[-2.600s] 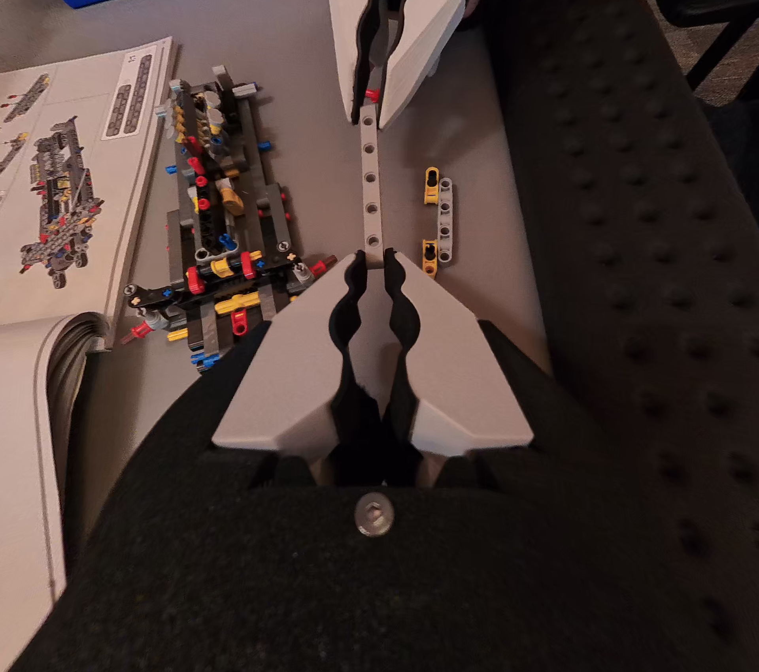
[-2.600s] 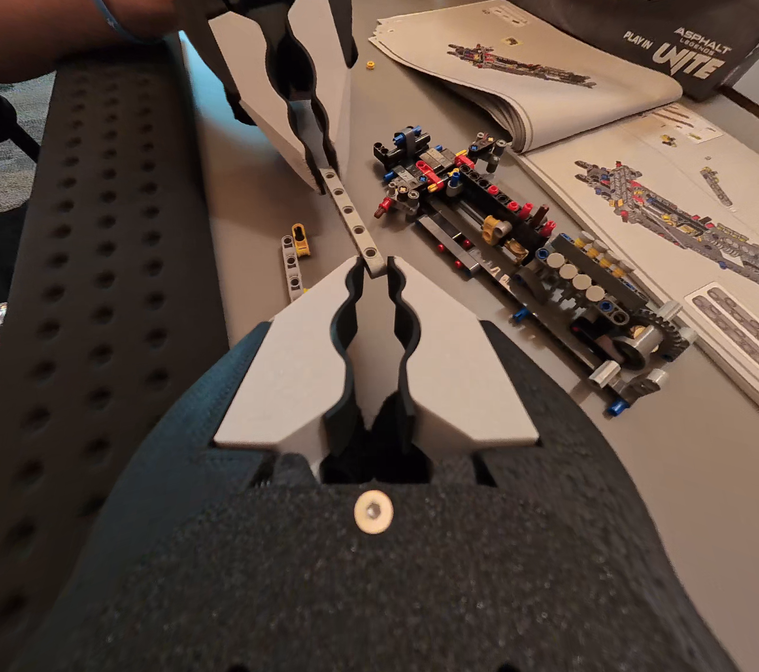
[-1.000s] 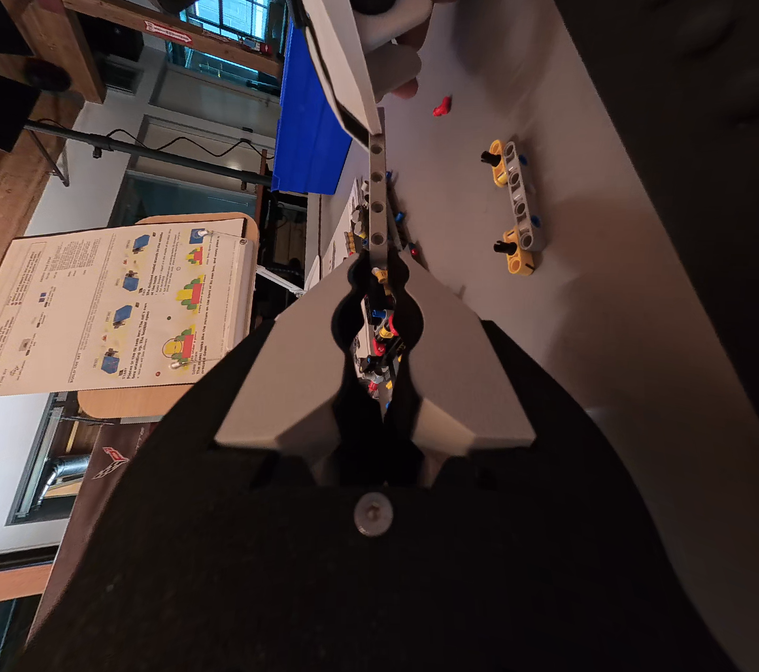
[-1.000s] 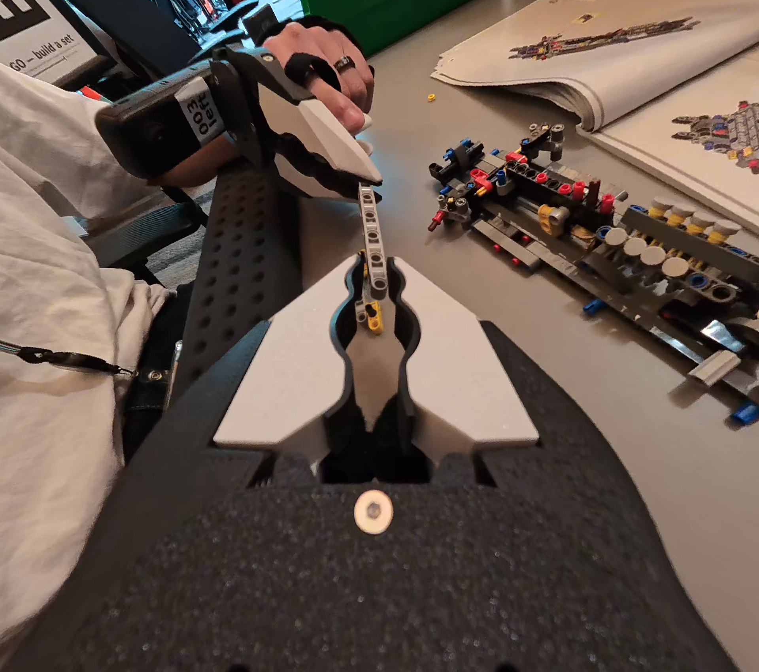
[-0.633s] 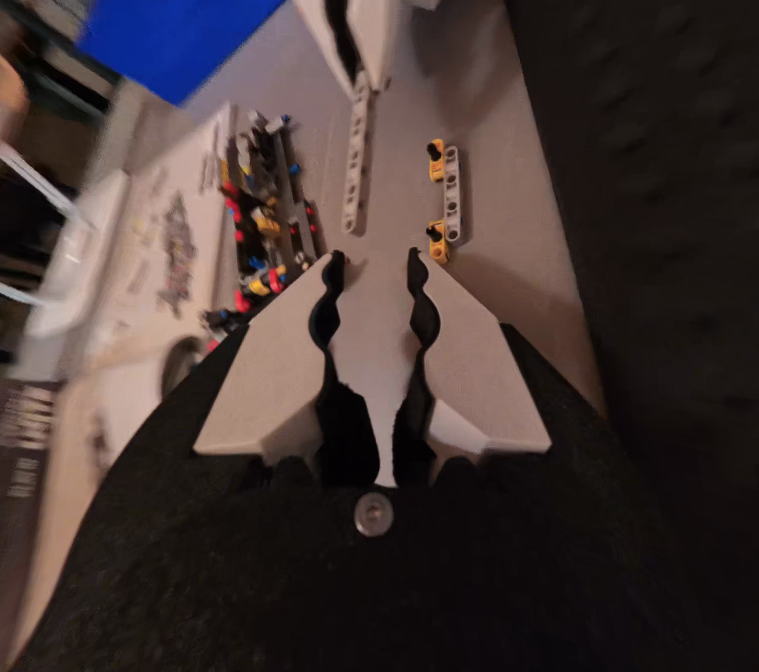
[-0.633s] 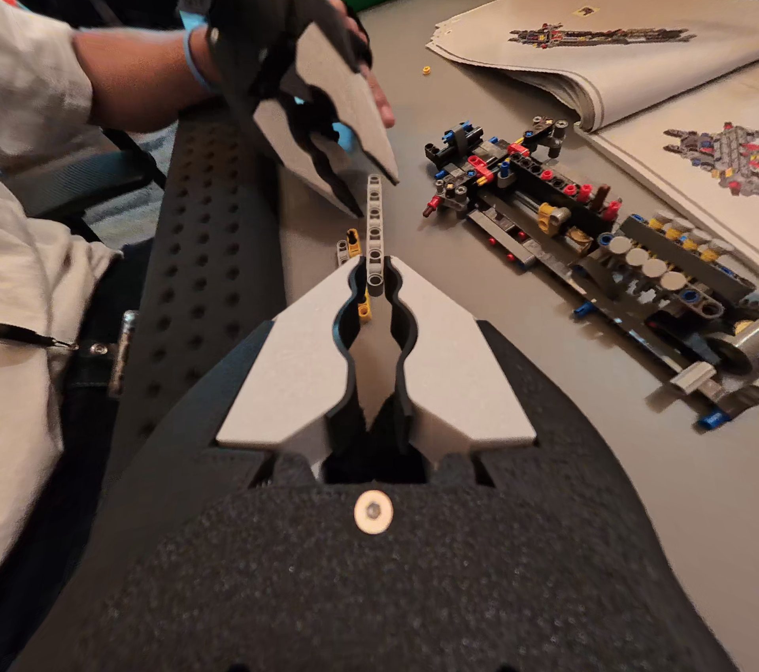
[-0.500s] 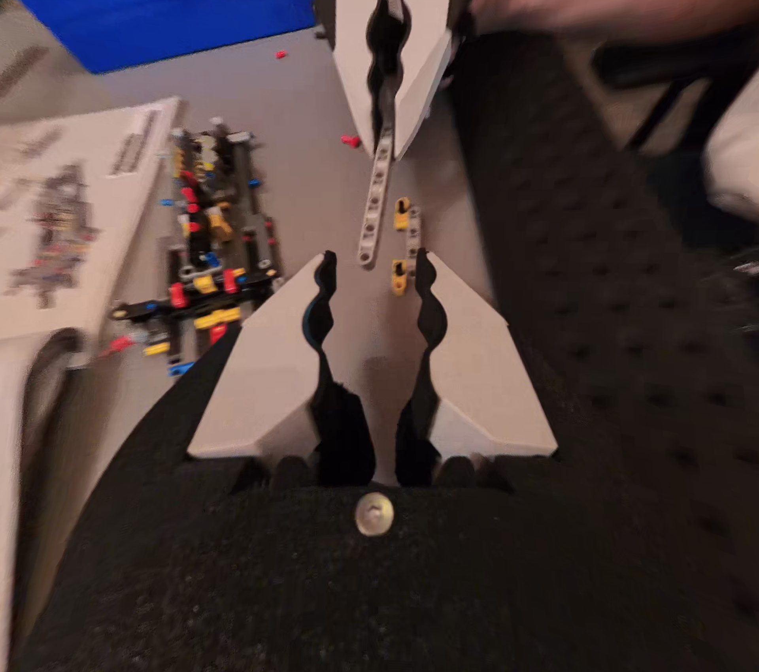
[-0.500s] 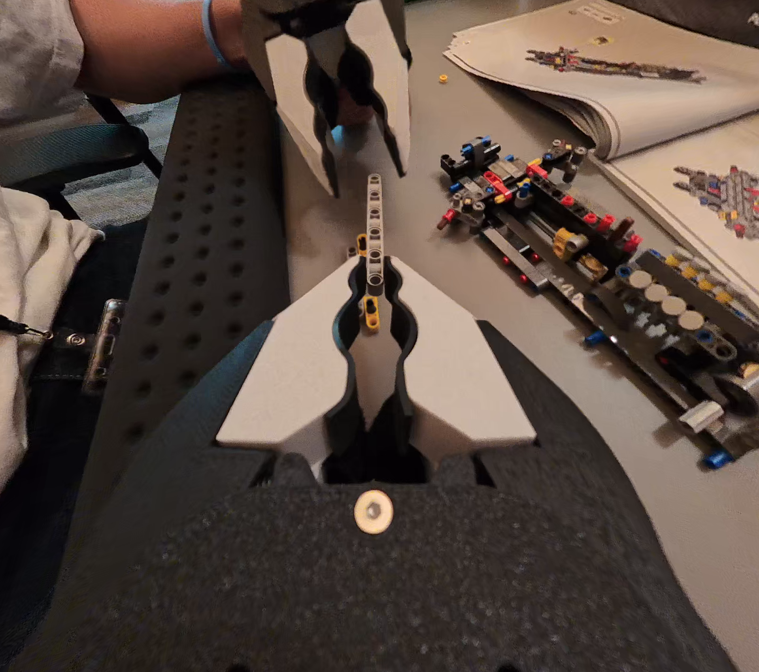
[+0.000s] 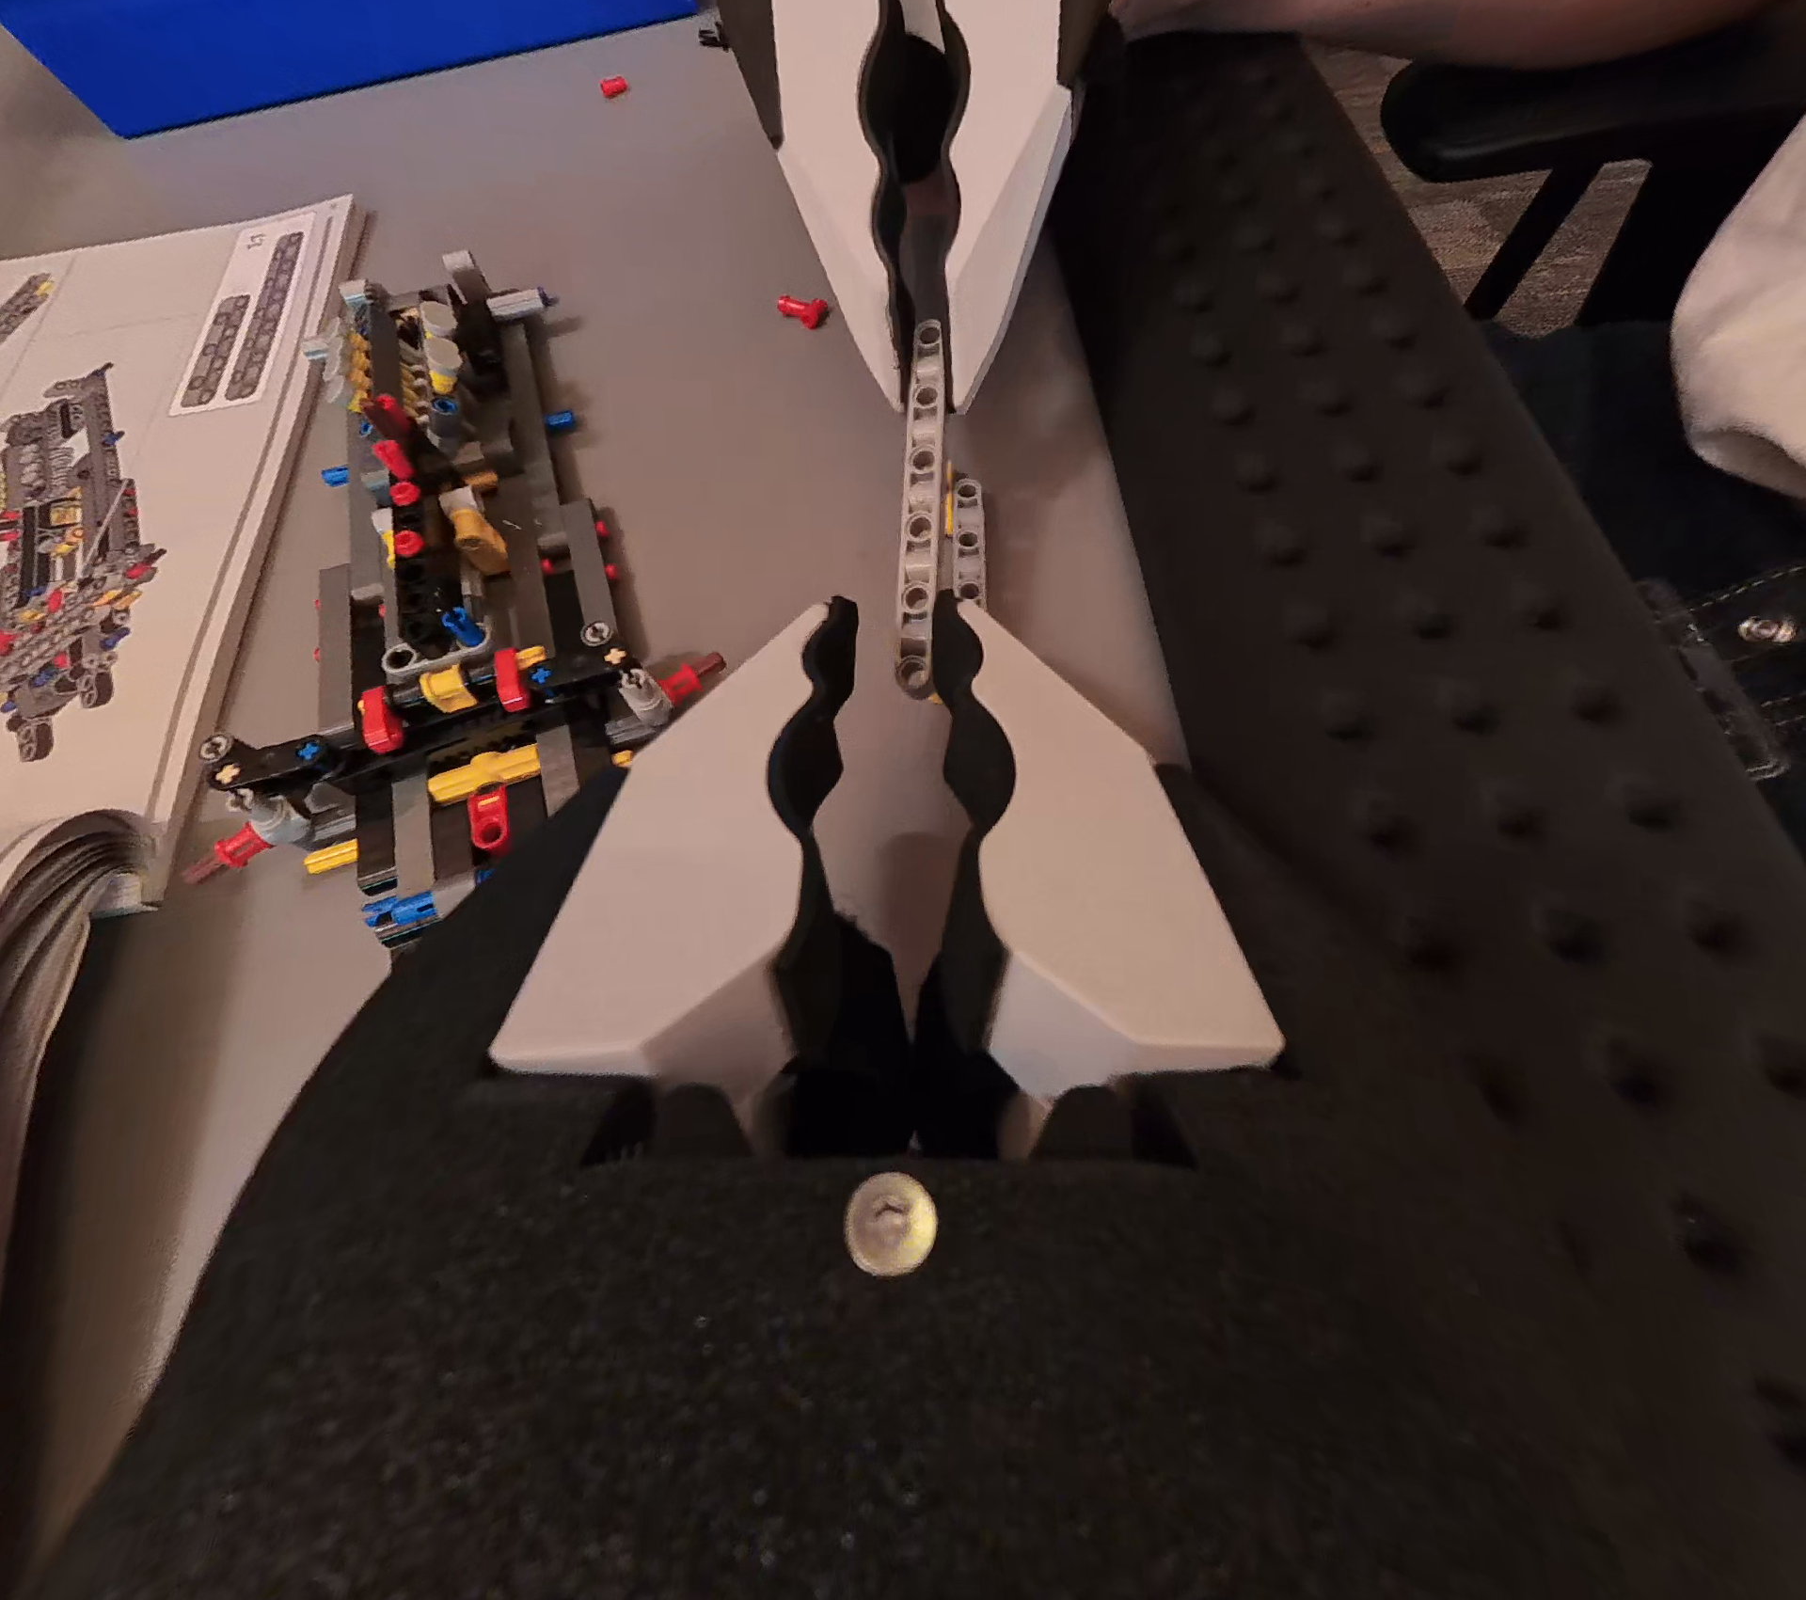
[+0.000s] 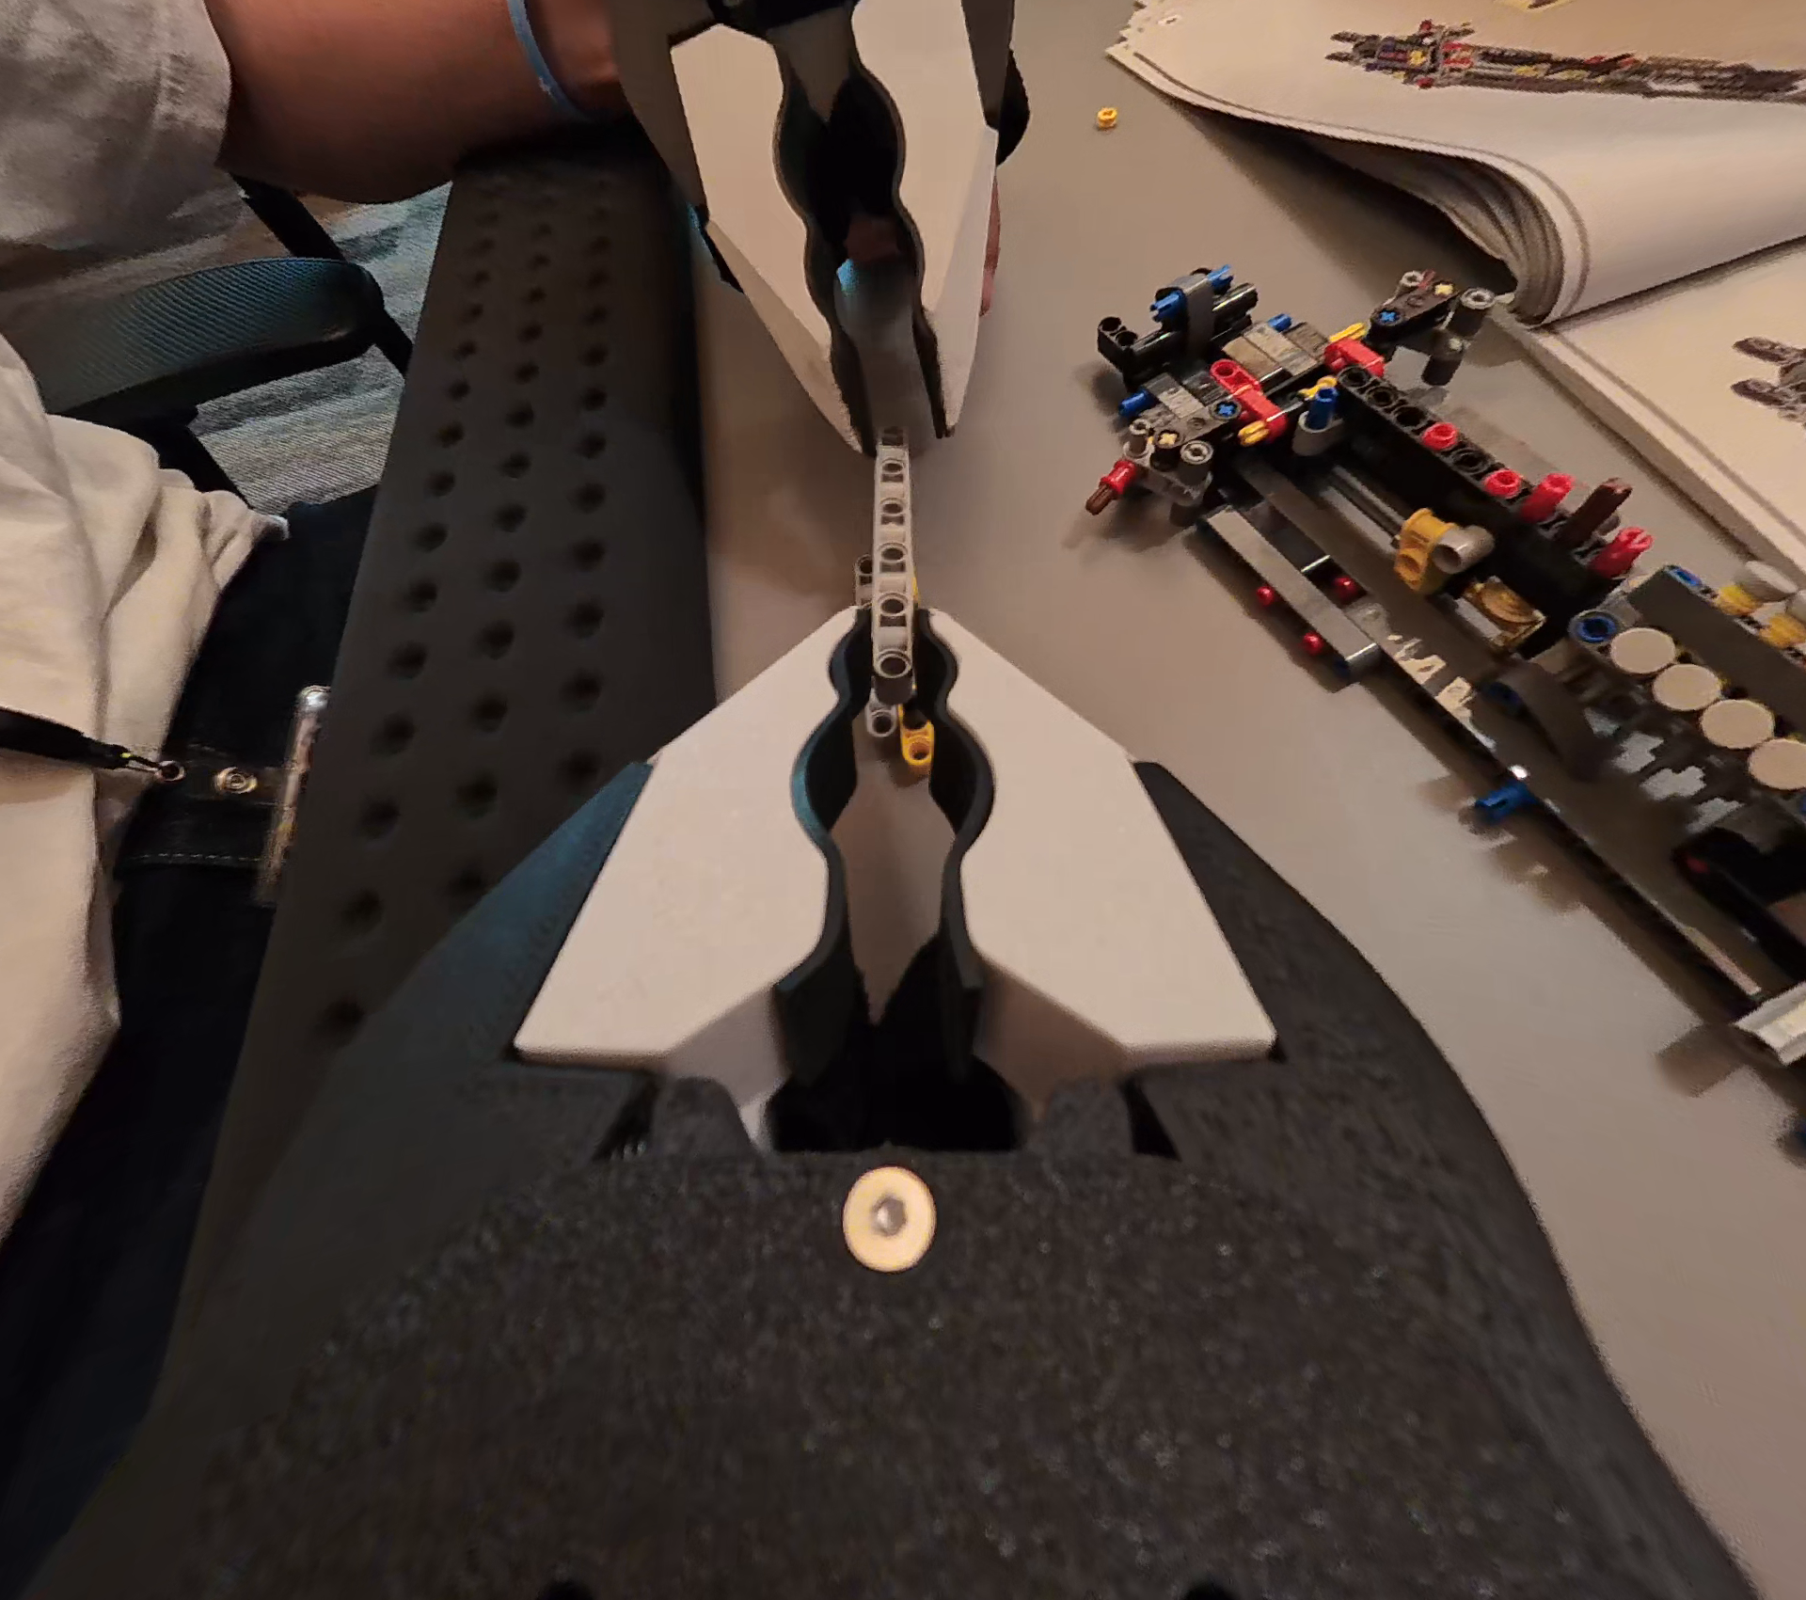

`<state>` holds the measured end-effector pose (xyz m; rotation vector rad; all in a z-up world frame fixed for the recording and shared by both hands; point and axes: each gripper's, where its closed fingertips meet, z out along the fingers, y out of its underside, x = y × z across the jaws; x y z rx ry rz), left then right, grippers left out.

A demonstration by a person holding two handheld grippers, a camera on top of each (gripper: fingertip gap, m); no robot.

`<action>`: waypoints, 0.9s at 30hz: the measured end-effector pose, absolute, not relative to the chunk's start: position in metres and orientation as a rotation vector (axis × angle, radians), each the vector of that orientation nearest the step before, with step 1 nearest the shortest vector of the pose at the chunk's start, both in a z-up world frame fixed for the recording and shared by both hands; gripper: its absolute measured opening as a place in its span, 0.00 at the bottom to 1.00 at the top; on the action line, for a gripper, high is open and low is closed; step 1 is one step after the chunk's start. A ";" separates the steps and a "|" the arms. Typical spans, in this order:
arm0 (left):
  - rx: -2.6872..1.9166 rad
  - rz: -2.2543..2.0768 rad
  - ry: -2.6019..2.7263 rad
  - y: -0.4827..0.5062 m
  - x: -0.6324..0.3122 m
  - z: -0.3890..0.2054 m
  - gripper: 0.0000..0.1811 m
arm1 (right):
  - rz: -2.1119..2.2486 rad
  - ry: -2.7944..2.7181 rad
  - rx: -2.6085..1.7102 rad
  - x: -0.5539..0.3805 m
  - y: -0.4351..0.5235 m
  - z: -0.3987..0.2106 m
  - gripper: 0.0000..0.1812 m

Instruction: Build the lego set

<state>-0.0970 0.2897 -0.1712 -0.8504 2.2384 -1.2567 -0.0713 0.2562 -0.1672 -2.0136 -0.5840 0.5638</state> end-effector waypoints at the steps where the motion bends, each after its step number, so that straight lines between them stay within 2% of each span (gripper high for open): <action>1: -0.855 -1.264 2.252 0.289 -0.098 -0.172 0.07 | 0.569 -0.582 -2.017 -0.071 0.256 -0.168 0.04; 5: -0.918 -1.268 2.336 0.289 -0.101 -0.182 0.10 | 0.593 -0.572 -1.994 -0.072 0.255 -0.163 0.03; 7: -0.908 -1.277 2.356 0.287 -0.103 -0.182 0.04 | 0.591 -0.573 -1.998 -0.071 0.255 -0.165 0.04; 12: -0.927 -1.259 2.362 0.288 -0.101 -0.185 0.04 | 0.584 -0.579 -2.042 -0.071 0.254 -0.171 0.04; 13: -0.930 -1.242 2.350 0.289 -0.100 -0.185 0.07 | 0.582 -0.582 -2.047 -0.071 0.254 -0.172 0.04; 15: -0.909 -1.234 2.359 0.288 -0.101 -0.186 0.04 | 0.569 -0.587 -2.072 -0.070 0.253 -0.176 0.04; 20: -0.904 -1.235 2.361 0.289 -0.102 -0.186 0.04 | 0.553 -0.596 -2.081 -0.070 0.253 -0.178 0.04; 27: -0.868 -1.200 2.369 0.287 -0.102 -0.188 0.04 | 0.329 -0.680 -2.082 -0.066 0.256 -0.185 0.07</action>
